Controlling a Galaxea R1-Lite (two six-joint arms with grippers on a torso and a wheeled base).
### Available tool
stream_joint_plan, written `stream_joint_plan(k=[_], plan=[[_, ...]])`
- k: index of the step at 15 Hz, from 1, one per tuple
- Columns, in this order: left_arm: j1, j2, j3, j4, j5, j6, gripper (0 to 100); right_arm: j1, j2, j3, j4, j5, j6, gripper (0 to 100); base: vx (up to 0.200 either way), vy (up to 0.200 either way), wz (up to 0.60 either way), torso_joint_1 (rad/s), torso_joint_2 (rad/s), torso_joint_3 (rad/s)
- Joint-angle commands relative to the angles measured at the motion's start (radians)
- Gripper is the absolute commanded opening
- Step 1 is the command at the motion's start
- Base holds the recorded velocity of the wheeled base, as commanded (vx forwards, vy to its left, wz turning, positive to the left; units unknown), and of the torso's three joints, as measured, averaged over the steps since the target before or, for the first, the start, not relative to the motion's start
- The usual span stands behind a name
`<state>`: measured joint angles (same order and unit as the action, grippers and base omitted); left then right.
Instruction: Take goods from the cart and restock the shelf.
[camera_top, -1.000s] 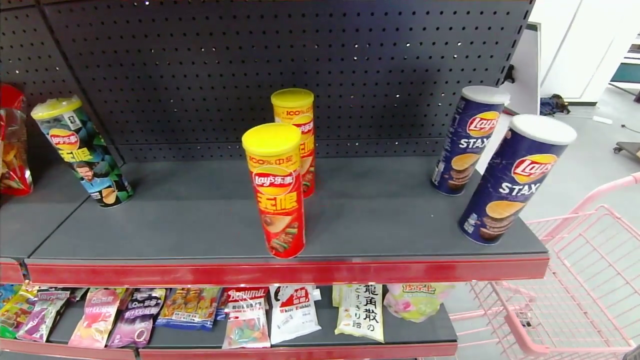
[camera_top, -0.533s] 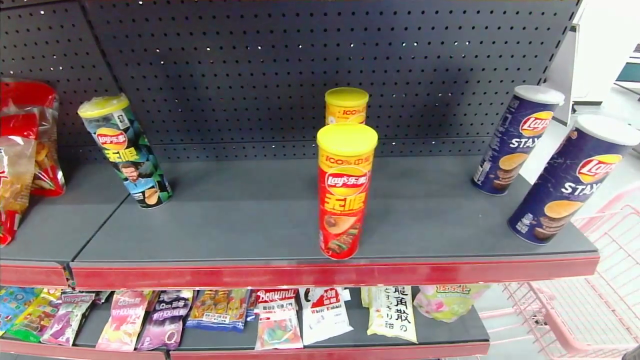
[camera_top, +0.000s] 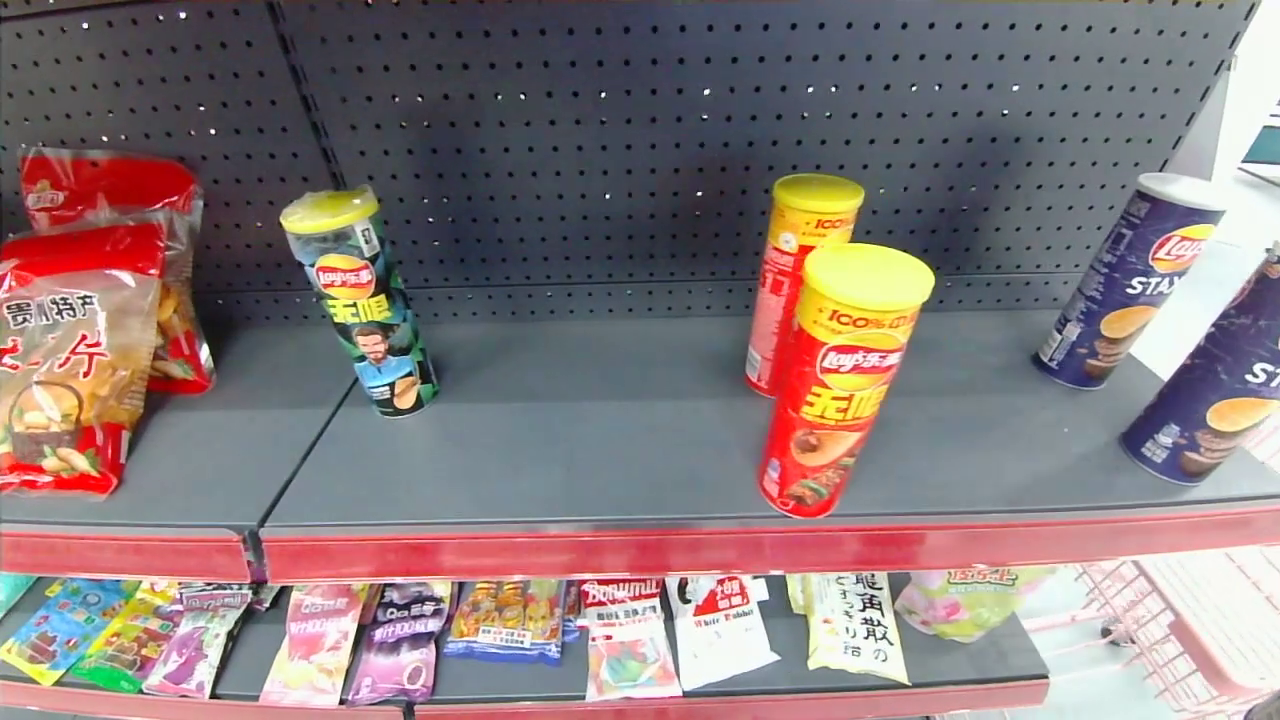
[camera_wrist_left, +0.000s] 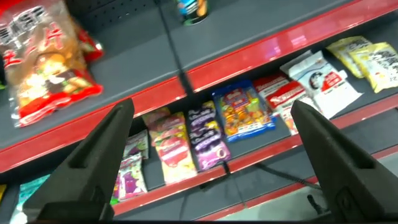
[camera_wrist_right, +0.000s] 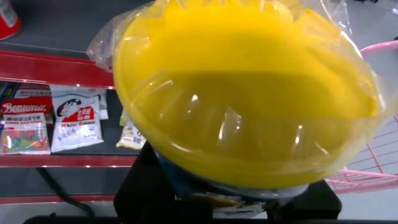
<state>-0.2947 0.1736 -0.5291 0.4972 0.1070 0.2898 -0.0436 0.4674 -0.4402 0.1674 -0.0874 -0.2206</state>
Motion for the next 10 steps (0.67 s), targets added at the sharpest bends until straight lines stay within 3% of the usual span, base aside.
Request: stream_joint_plan(k=[1, 10], plan=[[0.0, 0.001, 0.0, 0.0, 0.0, 0.0, 100, 0.001, -0.003, 0.0, 0.0, 0.002, 0.0, 0, 0.0, 0.2, 0.0, -0.002, 0.0, 0.002], [0.0, 0.0, -0.002, -0.002, 0.002, -0.001, 100, 0.001, -0.032, 0.006, 0.0, 0.028, 0.003, 0, 0.0, 0.2, 0.0, 0.002, 0.0, 0.002]])
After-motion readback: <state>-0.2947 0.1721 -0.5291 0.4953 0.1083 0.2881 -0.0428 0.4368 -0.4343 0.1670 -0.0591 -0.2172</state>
